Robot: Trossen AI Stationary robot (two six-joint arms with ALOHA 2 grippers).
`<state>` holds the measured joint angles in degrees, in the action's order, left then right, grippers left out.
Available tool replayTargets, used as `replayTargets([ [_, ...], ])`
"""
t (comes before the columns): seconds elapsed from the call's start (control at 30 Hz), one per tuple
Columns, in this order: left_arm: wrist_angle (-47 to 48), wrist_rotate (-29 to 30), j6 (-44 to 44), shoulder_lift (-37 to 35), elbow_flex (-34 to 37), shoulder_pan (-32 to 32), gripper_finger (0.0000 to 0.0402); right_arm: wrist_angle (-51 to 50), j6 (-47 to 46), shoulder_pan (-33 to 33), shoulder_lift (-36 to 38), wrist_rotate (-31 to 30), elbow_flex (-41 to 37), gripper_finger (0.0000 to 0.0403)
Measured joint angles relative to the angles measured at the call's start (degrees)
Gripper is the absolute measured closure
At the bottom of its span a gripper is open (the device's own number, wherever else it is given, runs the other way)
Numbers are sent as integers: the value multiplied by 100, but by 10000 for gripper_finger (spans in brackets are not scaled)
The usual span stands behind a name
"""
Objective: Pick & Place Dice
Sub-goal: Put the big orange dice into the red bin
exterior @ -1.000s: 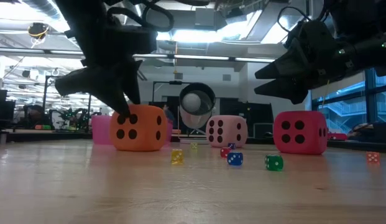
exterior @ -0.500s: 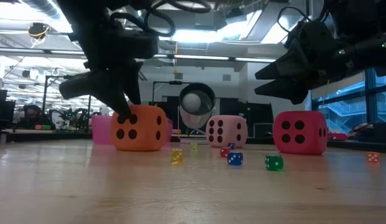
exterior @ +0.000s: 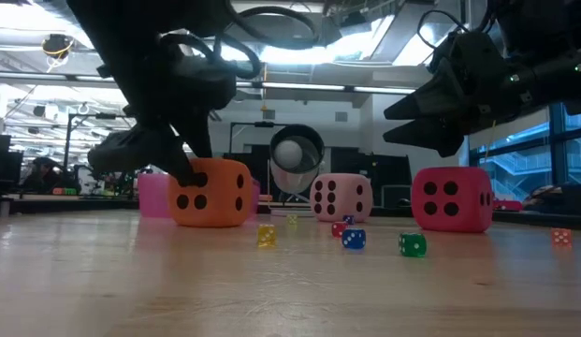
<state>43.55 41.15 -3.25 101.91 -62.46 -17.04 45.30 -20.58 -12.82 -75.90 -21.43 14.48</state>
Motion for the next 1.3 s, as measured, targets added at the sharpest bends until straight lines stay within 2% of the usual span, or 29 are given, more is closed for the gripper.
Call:
replayTargets([
  [0.23,-15,314,-65,196,7,4,200,0,-4,-1,0,0,-1,103],
  [0.43,-27,319,-138,205,11,58,206,0,-15,0,0,2,0,103],
  [0.87,-189,-156,-166,205,11,406,300,2,-28,-2,0,2,0,103],
  [1.3,-216,-581,-145,208,13,605,355,0,-39,0,0,2,-2,103],
])
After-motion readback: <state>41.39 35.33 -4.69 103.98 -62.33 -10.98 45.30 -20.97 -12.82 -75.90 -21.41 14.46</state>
